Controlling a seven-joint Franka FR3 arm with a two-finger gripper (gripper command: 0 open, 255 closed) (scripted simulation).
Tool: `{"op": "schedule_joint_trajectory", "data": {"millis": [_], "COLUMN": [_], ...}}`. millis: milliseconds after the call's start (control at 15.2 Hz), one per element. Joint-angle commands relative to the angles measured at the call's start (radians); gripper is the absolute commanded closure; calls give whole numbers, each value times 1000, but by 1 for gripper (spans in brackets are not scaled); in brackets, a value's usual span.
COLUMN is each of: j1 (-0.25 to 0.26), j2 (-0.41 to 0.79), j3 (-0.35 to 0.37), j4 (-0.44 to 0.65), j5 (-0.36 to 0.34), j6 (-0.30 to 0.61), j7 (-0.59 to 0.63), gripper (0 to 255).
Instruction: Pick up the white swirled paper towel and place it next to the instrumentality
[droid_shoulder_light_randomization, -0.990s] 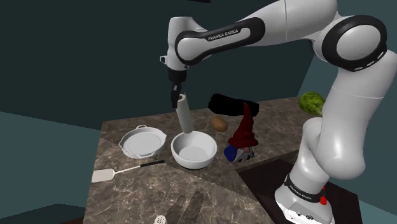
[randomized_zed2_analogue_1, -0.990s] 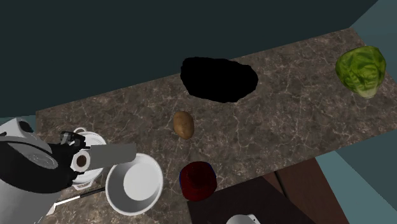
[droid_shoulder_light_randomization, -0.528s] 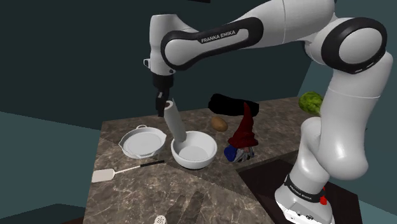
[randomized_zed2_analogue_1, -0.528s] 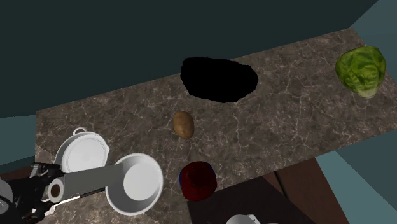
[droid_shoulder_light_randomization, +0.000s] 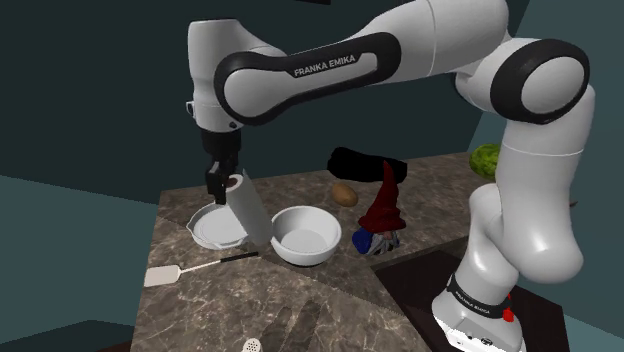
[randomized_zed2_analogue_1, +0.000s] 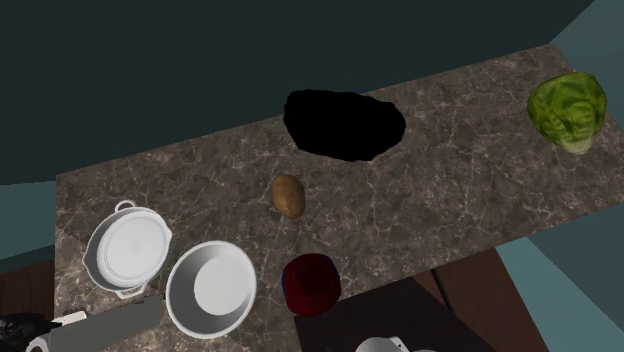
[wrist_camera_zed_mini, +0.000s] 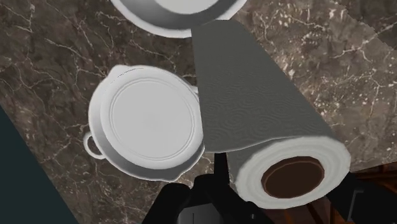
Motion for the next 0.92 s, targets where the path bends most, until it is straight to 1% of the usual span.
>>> {"op": "schedule_joint_trajectory", "data": {"millis": [0,330,660,858], "j1": [27,94,163,162], "j2": [43,161,310,307], "j3": [15,44,62,62], "j4": [65,238,470,424], "j5": [-7,-25,-45,-45], "j6": [-25,-85,-173,-131], "j7": [44,137,214,217], "gripper": [255,255,255,255]}}
